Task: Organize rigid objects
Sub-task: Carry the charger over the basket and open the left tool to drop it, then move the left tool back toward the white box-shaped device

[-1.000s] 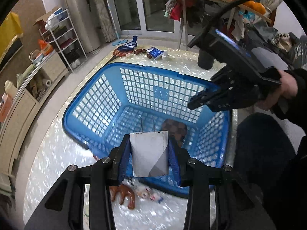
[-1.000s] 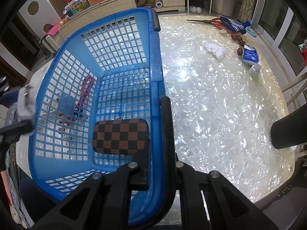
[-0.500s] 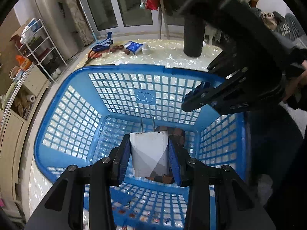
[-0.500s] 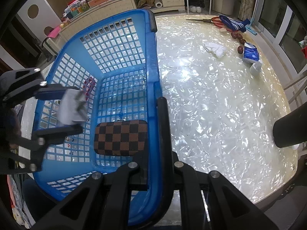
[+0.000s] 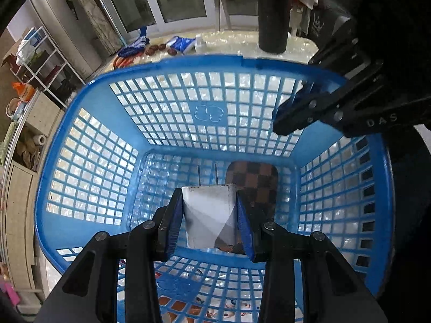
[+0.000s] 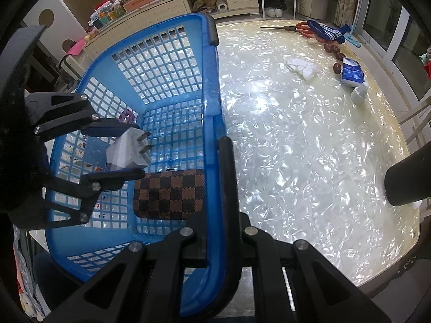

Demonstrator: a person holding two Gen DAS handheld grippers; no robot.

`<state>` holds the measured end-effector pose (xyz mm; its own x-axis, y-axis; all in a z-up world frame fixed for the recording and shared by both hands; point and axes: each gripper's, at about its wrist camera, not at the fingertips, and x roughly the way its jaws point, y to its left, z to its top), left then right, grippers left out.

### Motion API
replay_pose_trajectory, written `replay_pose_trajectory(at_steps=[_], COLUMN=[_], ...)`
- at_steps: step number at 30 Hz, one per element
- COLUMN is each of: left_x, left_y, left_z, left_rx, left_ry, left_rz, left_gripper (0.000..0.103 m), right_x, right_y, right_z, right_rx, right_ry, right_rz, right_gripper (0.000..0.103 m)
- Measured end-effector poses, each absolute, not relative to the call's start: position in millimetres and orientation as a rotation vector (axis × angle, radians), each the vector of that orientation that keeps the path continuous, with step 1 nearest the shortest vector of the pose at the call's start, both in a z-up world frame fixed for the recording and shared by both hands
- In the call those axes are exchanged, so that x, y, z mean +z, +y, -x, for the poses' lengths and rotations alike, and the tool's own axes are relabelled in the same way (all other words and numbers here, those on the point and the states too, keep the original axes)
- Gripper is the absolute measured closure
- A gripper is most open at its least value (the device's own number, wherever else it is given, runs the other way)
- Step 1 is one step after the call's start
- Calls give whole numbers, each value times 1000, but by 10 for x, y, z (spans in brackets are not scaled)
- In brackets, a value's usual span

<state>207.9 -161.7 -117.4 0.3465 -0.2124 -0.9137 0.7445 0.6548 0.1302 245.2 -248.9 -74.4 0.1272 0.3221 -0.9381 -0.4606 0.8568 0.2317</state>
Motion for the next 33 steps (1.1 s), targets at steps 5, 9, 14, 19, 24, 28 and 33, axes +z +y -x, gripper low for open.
replay_pose_trajectory(at_steps=[5, 9, 14, 19, 24, 28, 33], left_x=[-1226, -1156, -1060, -961, -754, -541, -343], left_y=[-1644, -1649, -1638, -1564, -1428, -1256, -927], left_z=[-2080, -2036, -1982, -1976, -1891, -1727, -1428], left_rx=[-661, -690, -702, -671, -630, -561, -480], left_ry=[1101, 1088, 1101, 1113, 1097, 1046, 1033], left_rz=[-635, -613, -634, -610, -594, -599, -588], left_gripper=[45, 22, 10, 4, 4, 4, 4], right_x=[-742, -741, -737, -737, -742, -741, -742], right_y=[-2484, -2482, -2484, -2497, -2504, -2504, -2473], right_z=[-2449, -2437, -2434, -2444, -2469, -2469, -2451], right_rx=[570, 567, 566, 570, 573, 575, 571], right_ry=[1324, 1322, 1323, 1325, 1326, 1320, 1323], right_rz=[133, 133, 129, 120, 117, 130, 152], right_gripper=[95, 95, 95, 95, 95, 95, 95])
